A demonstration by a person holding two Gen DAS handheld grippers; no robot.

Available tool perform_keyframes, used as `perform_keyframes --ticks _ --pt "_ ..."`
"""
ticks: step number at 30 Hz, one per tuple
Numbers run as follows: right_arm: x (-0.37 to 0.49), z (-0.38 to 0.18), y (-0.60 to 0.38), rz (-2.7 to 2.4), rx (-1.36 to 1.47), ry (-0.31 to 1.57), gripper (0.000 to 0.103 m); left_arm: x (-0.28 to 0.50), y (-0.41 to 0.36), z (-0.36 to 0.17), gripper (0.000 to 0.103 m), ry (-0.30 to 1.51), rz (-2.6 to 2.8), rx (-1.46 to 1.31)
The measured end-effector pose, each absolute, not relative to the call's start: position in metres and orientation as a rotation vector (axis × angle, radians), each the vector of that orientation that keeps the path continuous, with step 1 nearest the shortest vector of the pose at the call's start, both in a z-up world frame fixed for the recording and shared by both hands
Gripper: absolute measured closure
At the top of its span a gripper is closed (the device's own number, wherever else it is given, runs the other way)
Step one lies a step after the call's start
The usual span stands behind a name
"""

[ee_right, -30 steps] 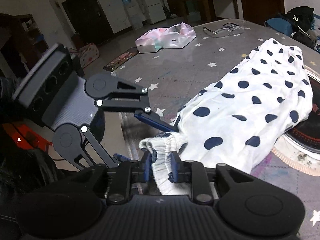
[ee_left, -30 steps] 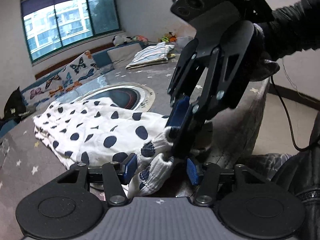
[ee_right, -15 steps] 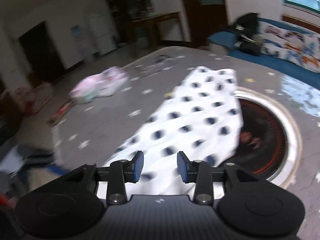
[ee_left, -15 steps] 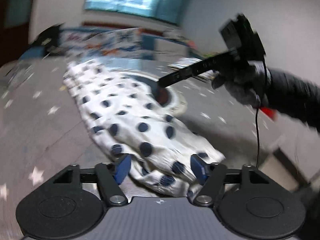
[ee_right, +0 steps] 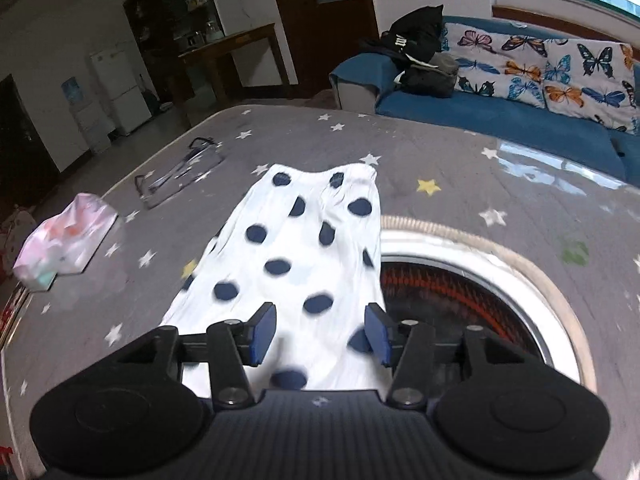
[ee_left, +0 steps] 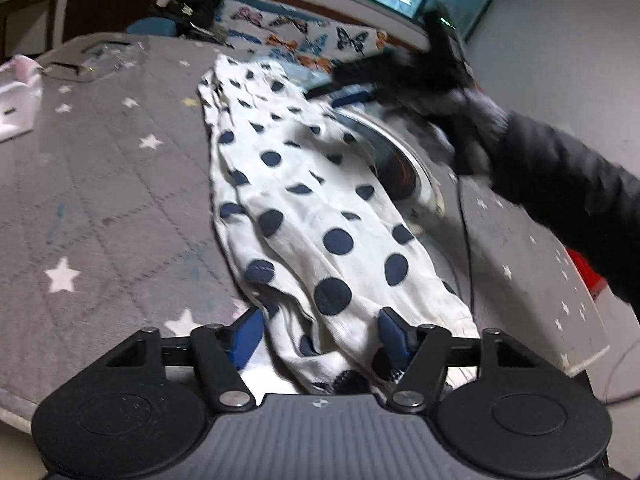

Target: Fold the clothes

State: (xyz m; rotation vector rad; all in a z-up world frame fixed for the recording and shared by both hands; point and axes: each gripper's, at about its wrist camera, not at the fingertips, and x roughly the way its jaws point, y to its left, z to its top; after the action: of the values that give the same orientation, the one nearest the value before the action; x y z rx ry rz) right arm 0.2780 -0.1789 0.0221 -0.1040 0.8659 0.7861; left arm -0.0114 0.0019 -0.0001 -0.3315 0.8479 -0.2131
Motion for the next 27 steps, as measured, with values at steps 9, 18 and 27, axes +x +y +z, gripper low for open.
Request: perform_keyframes --ticks 9,18,27 --pt "0.334 0.003 -0.140 0.757 -0.079 0.890 0.043 -0.003 0.008 -0.003 0.080 0.882 -0.233 -0.355" --pt "0.357 -0.007 -0.119 0.755 -0.039 0.869 0.033 0.004 0.016 -0.003 0.091 0.911 -0.255 -0.369" --pt "0.359 -0.009 -0.106 0.756 -0.048 0.852 0.081 0.003 0.023 -0.001 0.091 0.922 -0.246 -0.342"
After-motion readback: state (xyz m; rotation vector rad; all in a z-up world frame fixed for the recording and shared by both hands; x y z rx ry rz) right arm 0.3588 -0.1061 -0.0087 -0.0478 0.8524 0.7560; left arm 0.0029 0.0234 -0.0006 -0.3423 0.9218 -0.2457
